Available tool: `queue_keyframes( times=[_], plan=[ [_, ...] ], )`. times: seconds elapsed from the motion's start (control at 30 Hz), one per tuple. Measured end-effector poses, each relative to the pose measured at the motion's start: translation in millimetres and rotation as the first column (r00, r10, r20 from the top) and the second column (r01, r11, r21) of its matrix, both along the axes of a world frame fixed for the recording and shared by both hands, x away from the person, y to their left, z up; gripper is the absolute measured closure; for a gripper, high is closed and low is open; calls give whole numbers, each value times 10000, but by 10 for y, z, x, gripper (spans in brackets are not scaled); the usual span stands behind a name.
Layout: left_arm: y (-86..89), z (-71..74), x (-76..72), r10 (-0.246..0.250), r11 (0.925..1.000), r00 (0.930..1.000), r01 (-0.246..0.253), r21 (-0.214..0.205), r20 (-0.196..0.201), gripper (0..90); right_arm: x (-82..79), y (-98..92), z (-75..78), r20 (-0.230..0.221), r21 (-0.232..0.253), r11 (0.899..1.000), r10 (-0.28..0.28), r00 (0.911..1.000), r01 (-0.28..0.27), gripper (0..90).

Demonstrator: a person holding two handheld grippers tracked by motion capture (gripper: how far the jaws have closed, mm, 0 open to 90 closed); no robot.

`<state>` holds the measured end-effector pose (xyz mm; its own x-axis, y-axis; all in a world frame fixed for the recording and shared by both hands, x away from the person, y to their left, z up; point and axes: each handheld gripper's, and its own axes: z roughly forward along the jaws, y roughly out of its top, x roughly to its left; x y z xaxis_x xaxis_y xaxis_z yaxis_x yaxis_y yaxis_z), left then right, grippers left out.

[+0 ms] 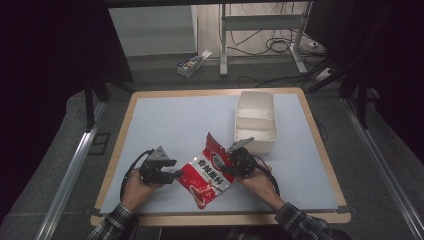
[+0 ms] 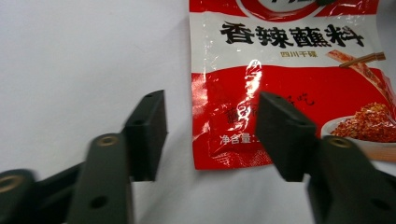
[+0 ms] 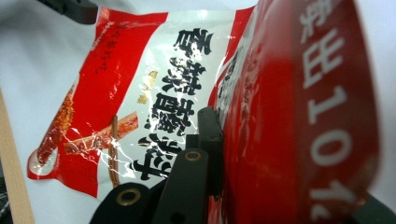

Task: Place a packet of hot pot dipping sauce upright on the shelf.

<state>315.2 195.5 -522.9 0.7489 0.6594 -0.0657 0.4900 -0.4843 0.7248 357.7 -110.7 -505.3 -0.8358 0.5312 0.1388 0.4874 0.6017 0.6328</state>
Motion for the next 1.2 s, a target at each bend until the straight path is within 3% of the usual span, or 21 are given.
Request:
queue_keyframes(
  times=[0.03, 0.17, 0.3, 0.4, 0.47, 0.57, 0.77, 1.2],
  plan=[
    [15, 3, -21, 110, 9999, 9996, -109, -40, 257, 328, 6, 9, 59, -41, 89, 9999, 98, 9999, -97, 888],
    [32, 5, -32, 251, 9996, 9986, -245, -156, 458, 222, 72, -5, 129, -394, 668, 9975, 239, 9989, -212, 887],
    [41, -1, -42, 239, 9996, 9986, -230, -192, 477, 182, 84, 15, 197, -247, 650, 9971, 408, 9989, -391, 888],
    [45, -6, -56, 234, 9997, 9985, -228, -120, 494, 141, 96, 37, 361, -136, 1086, 9922, 631, 9979, -613, 889],
    [49, -6, -59, 185, 9998, 9984, -183, -38, 541, 111, 95, 46, 406, -69, 1109, 9915, 700, 9975, -688, 889],
    [53, -15, -80, 202, 9997, 9984, -207, 101, 534, 90, 93, 100, 560, 303, 937, 9914, 893, 9955, -918, 889],
    [64, -25, -80, 181, 9997, 9985, -190, 162, 512, 69, 113, 137, 756, 633, 1135, 9873, 1040, 9926, -1107, 889],
    [54, -42, -72, 106, 9993, 9985, -125, 359, 532, 65, 95, 238, 1067, 1301, 1043, 9847, 1253, 9836, -1392, 889]
  ],
)
